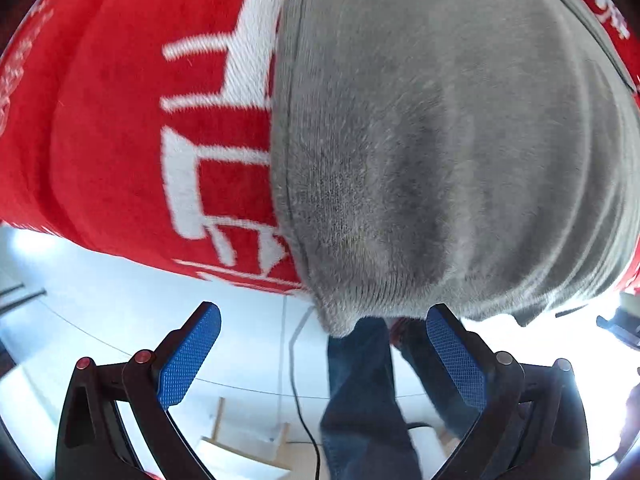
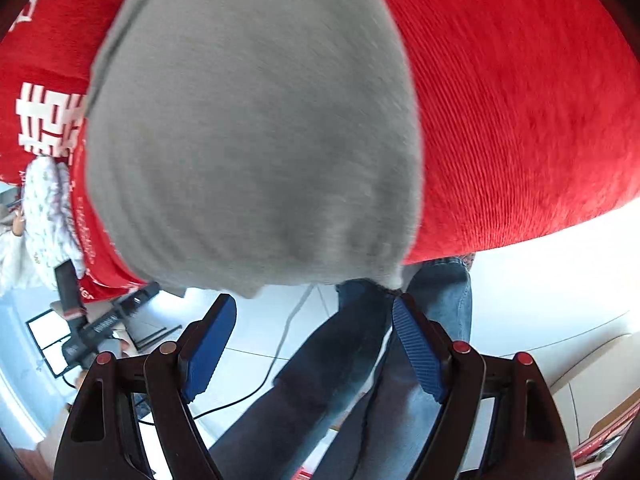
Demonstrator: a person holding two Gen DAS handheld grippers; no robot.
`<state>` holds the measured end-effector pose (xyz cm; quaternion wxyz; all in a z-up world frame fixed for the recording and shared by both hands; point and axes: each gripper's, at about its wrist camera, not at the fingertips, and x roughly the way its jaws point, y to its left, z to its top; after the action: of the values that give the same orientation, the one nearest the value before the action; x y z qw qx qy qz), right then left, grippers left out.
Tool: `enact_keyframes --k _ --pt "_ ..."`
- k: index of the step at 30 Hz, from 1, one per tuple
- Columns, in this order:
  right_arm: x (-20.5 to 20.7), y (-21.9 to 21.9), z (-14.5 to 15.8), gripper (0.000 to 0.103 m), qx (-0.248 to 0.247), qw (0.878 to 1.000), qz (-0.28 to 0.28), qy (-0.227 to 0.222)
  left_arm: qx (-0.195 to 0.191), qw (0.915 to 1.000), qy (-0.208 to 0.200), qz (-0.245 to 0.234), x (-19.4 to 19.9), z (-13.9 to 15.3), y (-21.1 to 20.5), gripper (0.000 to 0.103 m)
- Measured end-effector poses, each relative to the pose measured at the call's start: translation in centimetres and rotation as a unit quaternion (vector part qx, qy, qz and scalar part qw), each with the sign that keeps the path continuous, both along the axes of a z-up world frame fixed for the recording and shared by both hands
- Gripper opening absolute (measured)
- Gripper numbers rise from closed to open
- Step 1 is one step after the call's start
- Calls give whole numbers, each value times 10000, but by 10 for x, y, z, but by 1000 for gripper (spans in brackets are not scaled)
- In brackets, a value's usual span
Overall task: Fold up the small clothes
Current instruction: 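Grasp the hem with both grippers and lift it toward the collar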
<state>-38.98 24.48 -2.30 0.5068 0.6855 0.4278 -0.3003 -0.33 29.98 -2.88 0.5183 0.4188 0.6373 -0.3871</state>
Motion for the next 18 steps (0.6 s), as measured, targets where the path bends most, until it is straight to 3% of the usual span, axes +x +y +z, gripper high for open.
enact_keyframes --k 4,9,10,11,12,13,14,15,18 --pt "0 0 -27 83 68 9999 -12 94 4 9999 115 87 -1 -16 -10 103" --pt "4 -4 -28 82 -14 9999 -80 -142 -10 9999 113 -37 -3 -13 -11 103" --pt "5 -3 -26 68 1 9997 -112 -206 -43 9998 162 -59 -5 -11 -11 95" --pt "5 -2 -22 32 65 9990 -207 -388 -90 9995 299 -88 -9 -8 -13 78" --pt "3 -2 -19 15 120 9977 -316 -596 -136 9987 469 -120 -15 -3 -14 55" --pt "2 -1 -14 16 137 9966 -395 -705 -147 9977 616 -223 -21 2 -16 46" --pt "4 -2 -3 16 74 9949 -406 -920 -177 9972 627 -379 -27 7 -18 22" --pt "6 -3 4 16 33 9939 -391 -1029 -219 9963 671 -482 -29 12 -18 10" --pt "13 -14 38 16 -241 9881 -404 -1463 -401 9919 1138 -392 -27 33 -25 10"
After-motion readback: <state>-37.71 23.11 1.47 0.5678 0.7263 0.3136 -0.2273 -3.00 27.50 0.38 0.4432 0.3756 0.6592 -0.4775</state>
